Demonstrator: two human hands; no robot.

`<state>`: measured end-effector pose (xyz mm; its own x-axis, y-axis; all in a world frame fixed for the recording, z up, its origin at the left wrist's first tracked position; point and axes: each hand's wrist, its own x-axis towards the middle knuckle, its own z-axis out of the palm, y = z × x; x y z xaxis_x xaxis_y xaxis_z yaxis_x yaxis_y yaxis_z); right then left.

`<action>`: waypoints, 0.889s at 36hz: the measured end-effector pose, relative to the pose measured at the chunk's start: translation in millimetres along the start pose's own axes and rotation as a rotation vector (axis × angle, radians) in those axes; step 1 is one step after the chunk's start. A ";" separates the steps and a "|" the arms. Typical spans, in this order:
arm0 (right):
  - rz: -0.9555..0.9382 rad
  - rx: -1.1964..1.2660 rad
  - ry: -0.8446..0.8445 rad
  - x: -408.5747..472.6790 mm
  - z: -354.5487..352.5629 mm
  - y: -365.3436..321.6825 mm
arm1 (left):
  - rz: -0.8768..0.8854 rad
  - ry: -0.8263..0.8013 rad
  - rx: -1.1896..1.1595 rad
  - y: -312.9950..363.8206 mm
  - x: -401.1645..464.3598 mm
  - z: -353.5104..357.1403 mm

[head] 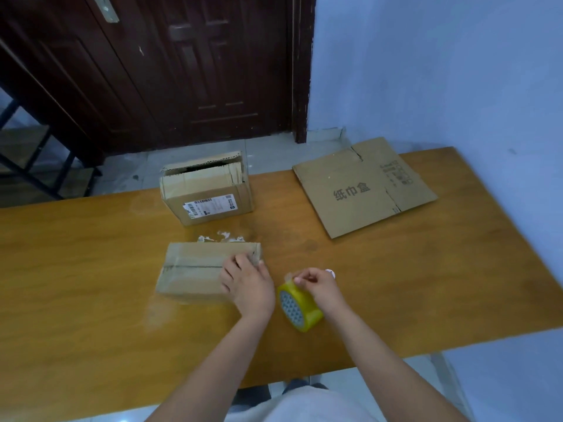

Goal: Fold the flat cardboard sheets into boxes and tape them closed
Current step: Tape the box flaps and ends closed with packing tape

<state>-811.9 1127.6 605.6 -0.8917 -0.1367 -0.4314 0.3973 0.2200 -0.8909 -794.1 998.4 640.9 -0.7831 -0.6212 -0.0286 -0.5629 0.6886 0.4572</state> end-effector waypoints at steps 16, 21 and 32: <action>-0.176 -0.244 -0.005 -5.9 -29.3 -118.0 | 0.472 -0.552 -0.380 48.0 39.4 -61.6; -0.222 -0.245 -0.003 -20.5 -24.5 -147.4 | 0.542 -0.623 -0.514 47.7 63.4 -76.2; -0.221 -0.031 0.128 -73.5 -12.3 -189.9 | 0.074 -0.772 -0.874 56.9 101.1 -107.1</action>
<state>-824.5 1107.7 808.2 -0.9772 -0.0620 -0.2033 0.1844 0.2282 -0.9560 -877.1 934.7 759.2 -0.9283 0.0092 -0.3718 -0.3713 0.0343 0.9279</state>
